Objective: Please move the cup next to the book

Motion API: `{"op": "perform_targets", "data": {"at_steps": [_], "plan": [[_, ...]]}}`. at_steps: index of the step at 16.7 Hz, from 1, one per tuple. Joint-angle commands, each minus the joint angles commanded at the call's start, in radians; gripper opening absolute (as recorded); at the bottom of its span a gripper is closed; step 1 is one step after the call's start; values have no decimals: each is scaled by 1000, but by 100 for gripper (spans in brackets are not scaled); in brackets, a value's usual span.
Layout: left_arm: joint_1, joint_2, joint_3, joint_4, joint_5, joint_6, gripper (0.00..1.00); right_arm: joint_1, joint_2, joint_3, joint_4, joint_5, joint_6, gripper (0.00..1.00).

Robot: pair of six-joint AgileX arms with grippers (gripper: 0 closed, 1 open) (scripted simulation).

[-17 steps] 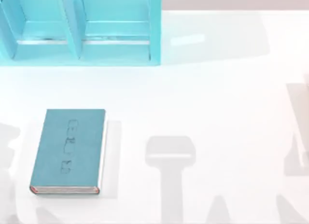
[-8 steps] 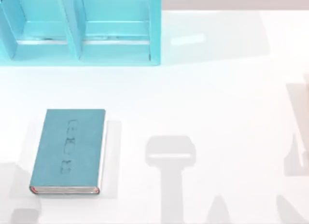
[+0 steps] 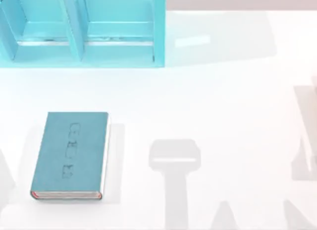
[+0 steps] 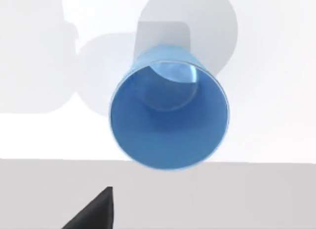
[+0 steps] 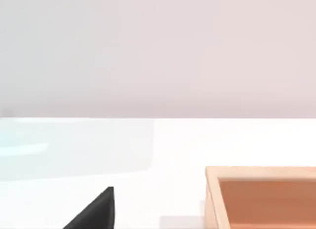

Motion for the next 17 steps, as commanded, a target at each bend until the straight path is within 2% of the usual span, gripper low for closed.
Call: {"op": "perform_targets", "data": {"at_steps": [8, 17], "plan": [[-3, 13, -9, 17, 1, 16, 100, 0, 0, 0, 0, 0, 0, 100], [3, 119, -253, 371, 0, 23, 100, 0, 0, 0, 0, 0, 0, 100]]}}
